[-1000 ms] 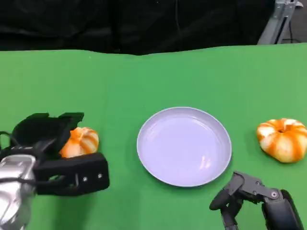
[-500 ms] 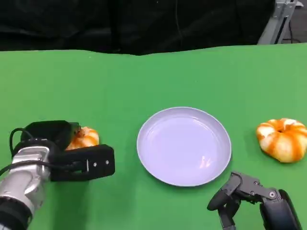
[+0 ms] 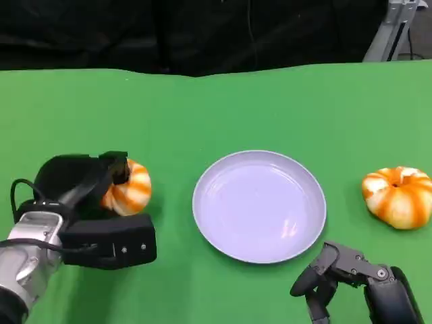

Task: Grasp the bread from the table and place it into the plate.

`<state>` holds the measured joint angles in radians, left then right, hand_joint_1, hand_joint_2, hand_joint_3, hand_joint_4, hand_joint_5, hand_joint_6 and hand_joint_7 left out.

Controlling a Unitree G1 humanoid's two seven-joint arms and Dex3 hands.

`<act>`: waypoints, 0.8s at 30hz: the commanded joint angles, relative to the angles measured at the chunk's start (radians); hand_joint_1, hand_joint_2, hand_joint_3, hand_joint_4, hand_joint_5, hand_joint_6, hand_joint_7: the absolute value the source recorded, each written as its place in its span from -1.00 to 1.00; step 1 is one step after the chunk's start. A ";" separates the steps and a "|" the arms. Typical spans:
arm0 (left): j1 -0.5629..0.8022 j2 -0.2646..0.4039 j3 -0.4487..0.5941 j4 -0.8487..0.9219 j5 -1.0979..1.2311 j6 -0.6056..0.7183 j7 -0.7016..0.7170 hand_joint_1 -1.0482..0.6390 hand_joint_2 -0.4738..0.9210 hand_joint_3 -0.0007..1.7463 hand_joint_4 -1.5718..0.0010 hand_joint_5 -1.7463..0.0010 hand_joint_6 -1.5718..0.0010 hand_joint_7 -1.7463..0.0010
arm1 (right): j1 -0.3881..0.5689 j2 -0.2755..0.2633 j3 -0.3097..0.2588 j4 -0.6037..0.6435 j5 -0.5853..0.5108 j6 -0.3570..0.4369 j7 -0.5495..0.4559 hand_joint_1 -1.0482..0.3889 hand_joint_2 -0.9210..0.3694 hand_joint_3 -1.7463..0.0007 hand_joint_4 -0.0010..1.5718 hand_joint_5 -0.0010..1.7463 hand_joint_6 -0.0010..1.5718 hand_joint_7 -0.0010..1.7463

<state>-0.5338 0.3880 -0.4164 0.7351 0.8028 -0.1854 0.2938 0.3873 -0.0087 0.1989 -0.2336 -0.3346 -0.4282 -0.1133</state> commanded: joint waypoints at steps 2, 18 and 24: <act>-0.009 0.032 0.013 -0.061 -0.008 -0.014 0.019 0.06 0.90 -0.62 -0.04 -1.00 0.22 -1.00 | 0.006 0.002 0.002 -0.019 0.010 0.016 -0.003 0.44 -0.05 -0.54 0.10 0.89 0.07 0.48; -0.066 -0.090 -0.023 -0.171 -0.016 -0.016 -0.035 0.03 0.35 0.25 -0.11 -1.00 0.13 -1.00 | 0.002 0.005 0.004 -0.023 0.011 0.027 -0.004 0.46 -0.03 -0.57 0.10 0.97 0.07 0.49; -0.095 -0.186 -0.079 -0.195 0.001 0.006 -0.071 0.00 0.31 0.21 -0.10 -1.00 0.09 -0.91 | 0.009 0.011 0.011 -0.030 0.010 0.035 -0.005 0.45 -0.02 -0.58 0.07 0.98 0.06 0.49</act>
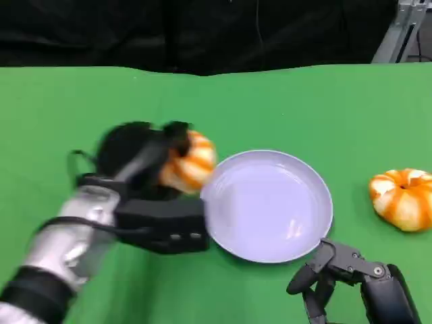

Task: Grasp the bread from the table and place it into the plate.

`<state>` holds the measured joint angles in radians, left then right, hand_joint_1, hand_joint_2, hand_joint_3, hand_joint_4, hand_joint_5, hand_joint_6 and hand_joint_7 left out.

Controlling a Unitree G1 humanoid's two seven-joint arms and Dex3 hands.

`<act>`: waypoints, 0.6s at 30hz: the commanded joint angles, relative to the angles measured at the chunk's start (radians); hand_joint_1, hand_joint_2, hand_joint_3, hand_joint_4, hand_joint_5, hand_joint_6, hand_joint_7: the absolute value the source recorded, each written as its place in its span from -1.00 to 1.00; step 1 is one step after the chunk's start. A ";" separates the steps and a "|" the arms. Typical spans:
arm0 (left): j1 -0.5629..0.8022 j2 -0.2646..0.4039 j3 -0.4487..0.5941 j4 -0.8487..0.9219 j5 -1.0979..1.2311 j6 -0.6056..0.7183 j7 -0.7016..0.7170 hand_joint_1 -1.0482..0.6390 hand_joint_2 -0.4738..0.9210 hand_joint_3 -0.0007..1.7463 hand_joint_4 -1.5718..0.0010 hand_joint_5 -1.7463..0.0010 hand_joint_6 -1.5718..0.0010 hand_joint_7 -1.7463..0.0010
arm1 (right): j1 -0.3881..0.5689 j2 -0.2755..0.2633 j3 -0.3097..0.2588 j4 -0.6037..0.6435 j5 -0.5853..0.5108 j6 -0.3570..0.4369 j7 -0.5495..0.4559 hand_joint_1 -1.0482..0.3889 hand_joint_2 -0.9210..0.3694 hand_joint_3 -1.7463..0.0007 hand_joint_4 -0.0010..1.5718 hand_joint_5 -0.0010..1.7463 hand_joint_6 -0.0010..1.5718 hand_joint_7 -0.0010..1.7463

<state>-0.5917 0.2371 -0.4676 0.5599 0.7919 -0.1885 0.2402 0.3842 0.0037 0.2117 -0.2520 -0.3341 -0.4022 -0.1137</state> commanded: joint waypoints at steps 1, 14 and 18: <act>-0.039 -0.044 -0.034 -0.019 0.014 0.011 -0.020 0.01 0.32 0.21 -0.10 -1.00 0.08 -0.90 | 0.013 -0.001 -0.002 -0.012 0.009 0.009 -0.005 0.44 -0.02 -0.58 0.07 0.99 0.06 0.50; -0.098 -0.195 -0.101 0.090 0.010 0.034 -0.025 0.04 0.37 0.10 -0.06 -1.00 0.20 -1.00 | 0.032 0.013 0.015 -0.025 -0.010 0.013 -0.018 0.42 -0.01 -0.56 0.07 0.93 0.07 0.47; -0.126 -0.223 -0.118 0.111 0.004 0.064 -0.081 0.01 0.51 -0.18 -0.03 -1.00 0.06 -0.49 | 0.034 0.011 0.022 -0.028 -0.011 0.011 -0.021 0.43 0.00 -0.57 0.07 0.92 0.08 0.46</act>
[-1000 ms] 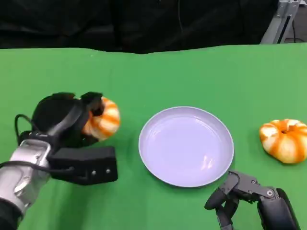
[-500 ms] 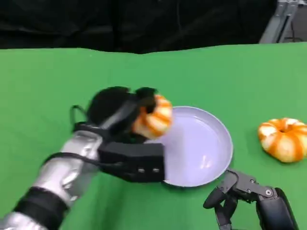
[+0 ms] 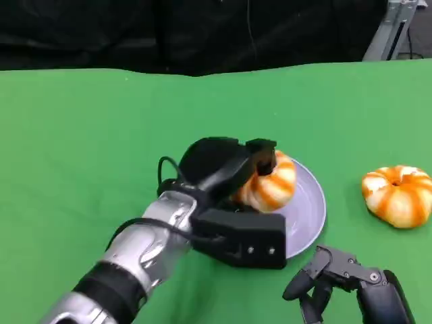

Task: Grasp the bread from the table and place it into the plate.

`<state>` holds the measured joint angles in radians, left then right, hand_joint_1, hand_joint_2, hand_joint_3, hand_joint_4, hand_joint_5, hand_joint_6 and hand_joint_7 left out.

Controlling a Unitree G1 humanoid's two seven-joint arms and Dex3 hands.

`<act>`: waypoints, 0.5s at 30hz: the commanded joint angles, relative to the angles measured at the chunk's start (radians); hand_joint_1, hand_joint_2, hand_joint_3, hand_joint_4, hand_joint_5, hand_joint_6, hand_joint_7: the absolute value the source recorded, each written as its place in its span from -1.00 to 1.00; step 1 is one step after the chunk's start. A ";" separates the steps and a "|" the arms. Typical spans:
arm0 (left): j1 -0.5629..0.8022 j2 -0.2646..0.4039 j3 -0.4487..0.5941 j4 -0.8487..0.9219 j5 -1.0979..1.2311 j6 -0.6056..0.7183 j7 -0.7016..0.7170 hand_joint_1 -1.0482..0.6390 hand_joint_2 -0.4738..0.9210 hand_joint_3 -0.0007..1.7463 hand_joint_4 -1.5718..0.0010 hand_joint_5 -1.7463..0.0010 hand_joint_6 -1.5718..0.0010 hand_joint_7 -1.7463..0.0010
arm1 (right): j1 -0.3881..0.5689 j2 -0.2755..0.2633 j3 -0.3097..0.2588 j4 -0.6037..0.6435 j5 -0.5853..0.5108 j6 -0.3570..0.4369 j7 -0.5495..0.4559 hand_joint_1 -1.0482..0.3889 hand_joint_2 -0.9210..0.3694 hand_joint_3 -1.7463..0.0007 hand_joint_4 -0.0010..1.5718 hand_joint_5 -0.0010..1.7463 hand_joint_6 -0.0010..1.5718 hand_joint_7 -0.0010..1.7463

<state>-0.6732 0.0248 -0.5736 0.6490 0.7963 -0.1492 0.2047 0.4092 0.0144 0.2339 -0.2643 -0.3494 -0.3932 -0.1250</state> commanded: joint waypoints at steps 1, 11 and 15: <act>-0.051 -0.009 -0.021 0.021 -0.003 0.041 -0.094 0.00 0.53 -0.21 -0.02 -1.00 0.03 -0.42 | 0.007 -0.001 0.001 -0.013 0.003 0.000 -0.012 0.43 0.00 -0.58 0.07 0.92 0.08 0.46; -0.050 0.011 -0.050 -0.025 -0.014 0.116 -0.321 -0.56 1.00 -0.73 0.95 0.53 0.78 0.95 | 0.005 -0.005 0.002 -0.015 -0.003 0.005 -0.017 0.44 0.01 -0.59 0.07 0.89 0.09 0.45; -0.053 0.032 -0.059 -0.048 -0.002 0.120 -0.349 -0.67 1.00 -0.65 1.00 0.66 0.85 0.97 | 0.002 -0.008 -0.002 -0.011 -0.004 0.003 -0.018 0.43 0.01 -0.59 0.06 0.88 0.09 0.45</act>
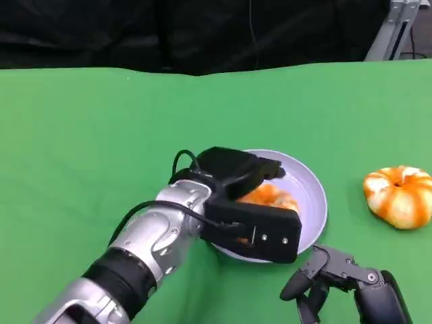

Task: Grasp the bread from the table and place it into the plate.

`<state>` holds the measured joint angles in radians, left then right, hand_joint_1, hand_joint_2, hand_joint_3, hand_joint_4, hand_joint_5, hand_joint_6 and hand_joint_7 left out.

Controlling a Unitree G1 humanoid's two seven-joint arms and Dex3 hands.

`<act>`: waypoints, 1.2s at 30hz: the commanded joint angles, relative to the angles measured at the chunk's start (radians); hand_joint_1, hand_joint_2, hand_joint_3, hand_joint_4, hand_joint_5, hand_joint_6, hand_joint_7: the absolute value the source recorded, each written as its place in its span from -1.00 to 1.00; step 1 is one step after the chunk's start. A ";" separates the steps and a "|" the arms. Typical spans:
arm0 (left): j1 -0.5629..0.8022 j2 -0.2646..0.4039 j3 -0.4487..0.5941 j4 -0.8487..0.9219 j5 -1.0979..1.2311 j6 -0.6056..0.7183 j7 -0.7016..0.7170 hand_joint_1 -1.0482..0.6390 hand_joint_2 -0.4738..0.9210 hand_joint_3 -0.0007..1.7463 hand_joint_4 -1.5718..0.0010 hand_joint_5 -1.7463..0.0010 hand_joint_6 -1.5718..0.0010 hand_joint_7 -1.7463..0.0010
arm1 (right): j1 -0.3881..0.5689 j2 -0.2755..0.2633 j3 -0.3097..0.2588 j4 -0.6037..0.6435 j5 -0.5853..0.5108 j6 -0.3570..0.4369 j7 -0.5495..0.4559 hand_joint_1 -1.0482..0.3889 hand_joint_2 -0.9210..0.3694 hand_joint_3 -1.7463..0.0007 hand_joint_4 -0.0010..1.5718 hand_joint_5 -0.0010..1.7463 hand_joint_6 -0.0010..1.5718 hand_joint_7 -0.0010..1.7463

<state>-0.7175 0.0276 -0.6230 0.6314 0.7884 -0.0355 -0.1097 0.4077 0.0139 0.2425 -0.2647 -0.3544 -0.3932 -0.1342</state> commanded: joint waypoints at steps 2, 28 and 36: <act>-0.011 0.039 -0.014 -0.039 0.011 0.007 -0.044 -0.72 1.00 -0.62 1.00 0.73 0.88 0.98 | 0.002 -0.009 -0.012 -0.009 0.001 0.002 -0.009 0.42 0.01 -0.59 0.06 0.87 0.09 0.45; 0.415 0.309 0.378 -0.600 -0.395 -0.165 -0.080 -0.45 1.00 -0.71 0.54 0.27 0.48 0.86 | -0.005 -0.009 -0.010 0.012 0.013 -0.006 -0.012 0.42 -0.01 -0.55 0.07 0.84 0.09 0.47; 0.638 0.255 0.520 -0.776 -0.669 -0.099 -0.121 -0.11 1.00 -0.77 0.34 -0.03 0.13 0.65 | -0.009 -0.012 -0.010 0.018 0.004 -0.015 -0.022 0.44 0.00 -0.54 0.09 0.80 0.10 0.46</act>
<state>-0.1355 0.2941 -0.1451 -0.0973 0.1920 -0.1463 -0.2181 0.3967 0.0083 0.2416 -0.2507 -0.3541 -0.3966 -0.1468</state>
